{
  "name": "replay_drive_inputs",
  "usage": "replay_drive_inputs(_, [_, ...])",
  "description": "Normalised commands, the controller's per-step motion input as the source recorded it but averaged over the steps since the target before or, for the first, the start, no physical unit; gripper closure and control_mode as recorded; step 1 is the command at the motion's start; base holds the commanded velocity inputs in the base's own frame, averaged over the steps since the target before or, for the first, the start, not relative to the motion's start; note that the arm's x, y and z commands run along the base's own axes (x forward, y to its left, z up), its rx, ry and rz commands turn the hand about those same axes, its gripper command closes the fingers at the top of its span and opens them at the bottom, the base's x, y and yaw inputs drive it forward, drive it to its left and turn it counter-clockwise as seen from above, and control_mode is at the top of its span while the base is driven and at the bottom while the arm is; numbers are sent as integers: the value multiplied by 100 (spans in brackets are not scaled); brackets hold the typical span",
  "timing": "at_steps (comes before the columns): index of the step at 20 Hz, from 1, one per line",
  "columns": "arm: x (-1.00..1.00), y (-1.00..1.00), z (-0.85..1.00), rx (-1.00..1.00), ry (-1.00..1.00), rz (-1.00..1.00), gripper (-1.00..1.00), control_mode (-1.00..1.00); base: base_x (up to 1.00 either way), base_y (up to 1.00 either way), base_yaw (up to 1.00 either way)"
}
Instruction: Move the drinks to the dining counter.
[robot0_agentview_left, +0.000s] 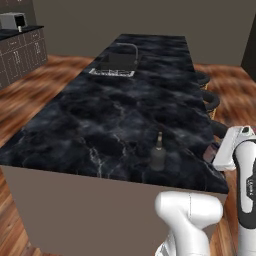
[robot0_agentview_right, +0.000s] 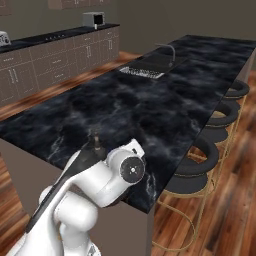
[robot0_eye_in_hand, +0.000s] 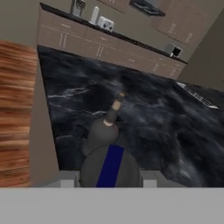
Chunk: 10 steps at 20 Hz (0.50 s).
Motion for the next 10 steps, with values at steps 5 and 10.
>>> replay_drive_inputs(5, [25, 0, -4, 1, 16, 0, 100, -100, 0, 0, 0])
replay_drive_inputs(10, [29, 0, -9, 2, 13, 0, 100, -100, 0, 0, 0])
